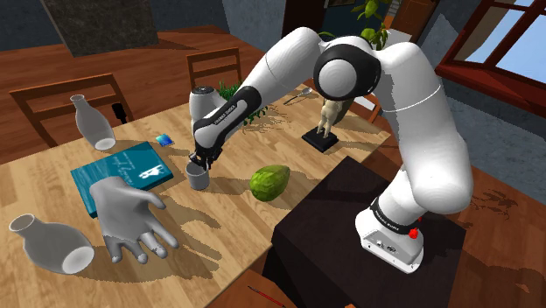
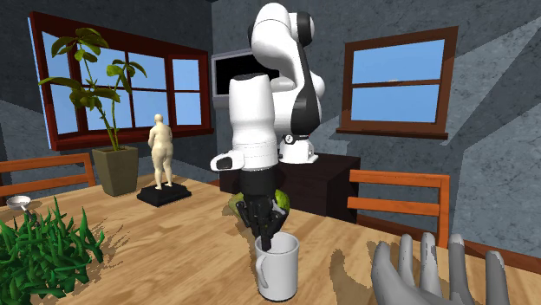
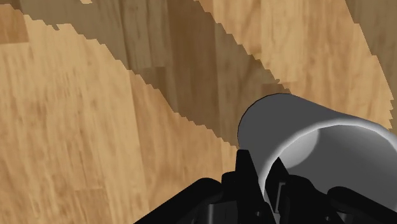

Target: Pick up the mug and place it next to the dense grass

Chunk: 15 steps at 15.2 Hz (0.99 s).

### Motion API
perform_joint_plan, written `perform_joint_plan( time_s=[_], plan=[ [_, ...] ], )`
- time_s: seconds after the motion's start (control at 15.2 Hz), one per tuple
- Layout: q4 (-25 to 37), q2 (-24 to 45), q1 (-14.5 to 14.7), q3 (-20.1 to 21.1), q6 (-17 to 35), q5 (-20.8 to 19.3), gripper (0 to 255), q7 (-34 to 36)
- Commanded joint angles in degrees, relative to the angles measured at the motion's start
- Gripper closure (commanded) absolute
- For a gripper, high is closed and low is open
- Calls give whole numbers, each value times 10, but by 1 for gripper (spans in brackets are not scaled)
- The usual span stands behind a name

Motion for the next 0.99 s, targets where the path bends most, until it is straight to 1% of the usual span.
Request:
perform_joint_plan(
  time_s=[0.0, 0.26, 0.92],
  plan=[
    [0, 0, 0, 0, 0, 0, 255, 0],
    [0, 0, 0, 0, 0, 0, 255, 0],
    [-19, -61, -4, 5, -42, 4, 255, 1]
  ],
)
